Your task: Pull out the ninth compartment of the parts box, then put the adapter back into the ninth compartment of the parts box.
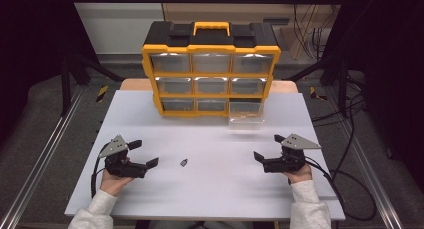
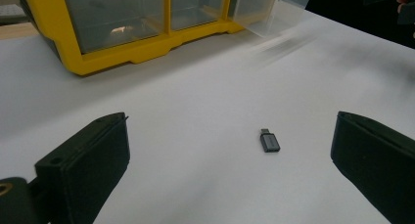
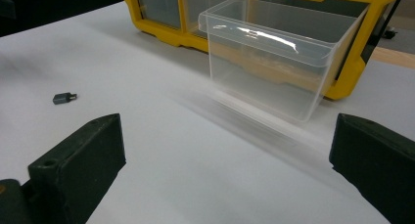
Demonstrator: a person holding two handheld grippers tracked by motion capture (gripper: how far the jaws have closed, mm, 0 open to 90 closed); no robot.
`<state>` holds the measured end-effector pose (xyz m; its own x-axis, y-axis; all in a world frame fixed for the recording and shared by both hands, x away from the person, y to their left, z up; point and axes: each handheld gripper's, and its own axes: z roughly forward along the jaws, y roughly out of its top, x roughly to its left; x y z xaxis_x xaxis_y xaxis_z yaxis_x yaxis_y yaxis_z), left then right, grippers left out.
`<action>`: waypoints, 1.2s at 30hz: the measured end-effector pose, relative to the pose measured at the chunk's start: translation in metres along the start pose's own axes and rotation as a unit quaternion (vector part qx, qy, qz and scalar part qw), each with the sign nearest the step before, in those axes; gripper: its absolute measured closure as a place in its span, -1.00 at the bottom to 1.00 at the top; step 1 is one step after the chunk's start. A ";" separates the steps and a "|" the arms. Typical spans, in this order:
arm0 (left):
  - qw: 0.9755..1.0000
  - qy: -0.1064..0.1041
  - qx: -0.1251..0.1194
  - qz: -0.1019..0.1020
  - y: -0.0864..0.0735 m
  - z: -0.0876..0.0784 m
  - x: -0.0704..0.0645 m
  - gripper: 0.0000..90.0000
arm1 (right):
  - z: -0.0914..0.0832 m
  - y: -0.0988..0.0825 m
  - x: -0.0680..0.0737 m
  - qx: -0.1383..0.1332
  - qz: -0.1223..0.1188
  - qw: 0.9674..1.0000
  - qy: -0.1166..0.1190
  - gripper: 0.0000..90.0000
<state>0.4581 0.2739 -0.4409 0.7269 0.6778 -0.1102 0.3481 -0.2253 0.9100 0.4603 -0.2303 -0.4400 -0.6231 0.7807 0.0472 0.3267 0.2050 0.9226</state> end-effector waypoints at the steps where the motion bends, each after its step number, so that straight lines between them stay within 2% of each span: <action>1: 1.000 0.000 0.000 0.000 0.001 0.000 -0.001 -0.99 | -0.001 -0.001 -0.001 -0.002 0.002 1.000 -0.001 -0.99; 6: 1.000 -0.003 0.001 0.002 0.004 0.002 -0.005 -0.99 | -0.004 -0.006 -0.004 -0.011 0.007 1.000 -0.004 -0.99; 11: 1.000 -0.007 0.005 0.002 0.004 0.004 -0.009 -1.00 | -0.003 -0.010 -0.007 -0.002 0.010 1.000 -0.004 -0.99; 24: 1.000 -0.010 0.016 0.004 0.009 0.011 -0.019 -1.00 | -0.004 -0.010 -0.008 0.000 0.012 1.000 0.004 -0.99; 36: 0.999 -0.009 0.029 0.012 0.022 0.016 -0.026 -1.00 | -0.007 -0.009 -0.009 -0.011 0.010 1.000 0.007 -1.00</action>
<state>0.4560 0.2398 -0.4247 0.7453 0.6597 -0.0962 0.3641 -0.2818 0.8877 0.4578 -0.2433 -0.4455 -0.6260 0.7765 0.0715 0.3242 0.1757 0.9295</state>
